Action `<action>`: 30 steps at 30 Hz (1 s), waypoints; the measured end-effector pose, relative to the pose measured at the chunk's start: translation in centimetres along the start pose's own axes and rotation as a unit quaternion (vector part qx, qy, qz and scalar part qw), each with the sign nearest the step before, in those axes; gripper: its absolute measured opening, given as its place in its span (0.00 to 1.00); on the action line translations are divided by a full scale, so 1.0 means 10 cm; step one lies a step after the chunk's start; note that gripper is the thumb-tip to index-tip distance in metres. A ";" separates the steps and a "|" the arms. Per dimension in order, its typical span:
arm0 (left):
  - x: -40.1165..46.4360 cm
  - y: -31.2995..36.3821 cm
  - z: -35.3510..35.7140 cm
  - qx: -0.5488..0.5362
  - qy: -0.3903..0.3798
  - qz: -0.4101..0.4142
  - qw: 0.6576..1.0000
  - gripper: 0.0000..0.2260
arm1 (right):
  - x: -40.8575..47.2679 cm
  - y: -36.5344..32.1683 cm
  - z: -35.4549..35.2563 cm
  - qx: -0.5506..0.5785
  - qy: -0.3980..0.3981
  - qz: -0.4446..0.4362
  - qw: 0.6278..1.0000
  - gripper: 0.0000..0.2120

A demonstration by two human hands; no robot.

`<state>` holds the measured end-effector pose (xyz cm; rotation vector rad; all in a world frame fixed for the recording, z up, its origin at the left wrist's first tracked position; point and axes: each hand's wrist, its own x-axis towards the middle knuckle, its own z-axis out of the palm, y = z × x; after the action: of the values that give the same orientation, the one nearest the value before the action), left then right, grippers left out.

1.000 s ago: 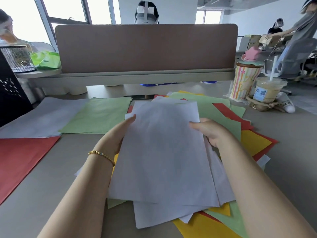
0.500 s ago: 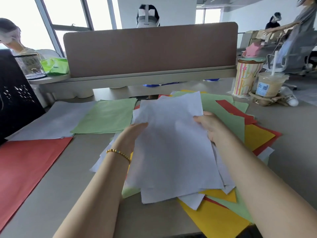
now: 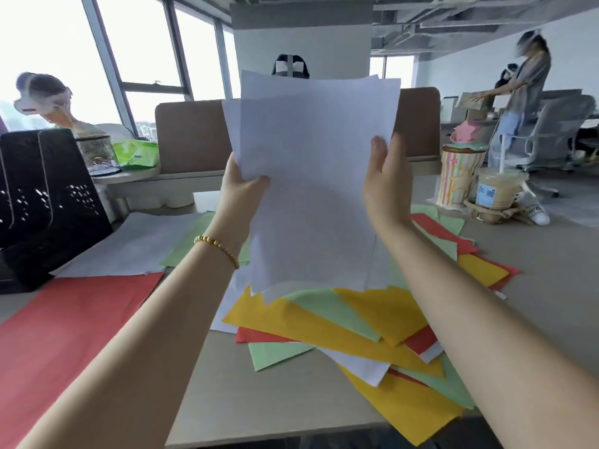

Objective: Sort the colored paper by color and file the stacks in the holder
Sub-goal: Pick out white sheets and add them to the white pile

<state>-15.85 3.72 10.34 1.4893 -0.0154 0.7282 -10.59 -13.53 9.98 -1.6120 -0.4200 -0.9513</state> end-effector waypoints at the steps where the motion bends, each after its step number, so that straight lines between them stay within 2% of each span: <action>1: -0.01 0.00 -0.02 -0.003 -0.005 0.007 1.000 0.17 | -0.02 -0.01 0.00 0.004 0.001 -0.005 1.000 0.12; 5: -0.08 -0.07 -0.10 -0.058 -0.013 0.011 0.998 0.16 | -0.05 -0.02 0.00 0.046 -0.030 0.026 0.998 0.07; 7: -0.13 -0.14 -0.15 -0.085 -0.005 -0.009 0.996 0.15 | -0.06 0.04 -0.02 0.078 -0.048 0.063 0.994 0.13; 9: -0.16 -0.18 -0.19 -0.106 0.003 -0.022 0.994 0.18 | -0.07 0.08 -0.05 0.087 -0.038 0.079 0.992 0.19; 15: -0.09 -0.12 -0.11 -0.069 -0.011 0.004 0.998 0.20 | -0.05 -0.02 -0.06 0.112 -0.041 0.098 0.988 0.19; 19: -0.09 -0.30 -0.21 -0.088 -0.031 -0.074 0.993 0.25 | -0.10 0.11 -0.10 0.104 -0.055 0.143 0.983 0.23; 21: -0.15 -0.45 -0.24 -0.043 -0.050 -0.117 0.991 0.18 | -0.20 0.26 -0.12 0.081 -0.099 0.180 0.975 0.24; 23: -0.18 -0.49 -0.21 0.024 -0.038 -0.114 0.992 0.08 | -0.29 0.32 -0.12 0.057 -0.123 0.194 0.972 0.22; 25: -0.13 -0.44 -0.16 0.040 -0.009 -0.093 0.995 0.10 | -0.29 0.26 -0.07 0.051 -0.128 0.174 0.975 0.14; 27: -0.04 -0.37 -0.18 0.022 0.016 -0.088 0.996 0.12 | -0.21 0.13 0.02 0.059 -0.137 0.165 0.975 0.09; 28: 0.00 -0.34 -0.22 0.011 0.028 -0.091 0.995 0.12 | -0.18 0.09 0.07 0.072 -0.146 0.167 0.972 0.09; 30: 0.07 -0.35 -0.38 0.004 0.047 -0.110 0.993 0.11 | -0.16 0.06 0.20 0.081 -0.177 0.177 0.965 0.14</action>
<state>-15.31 7.73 7.09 1.4364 0.2190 0.6192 -10.46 -11.49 8.37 -1.6371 -0.4221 -0.3501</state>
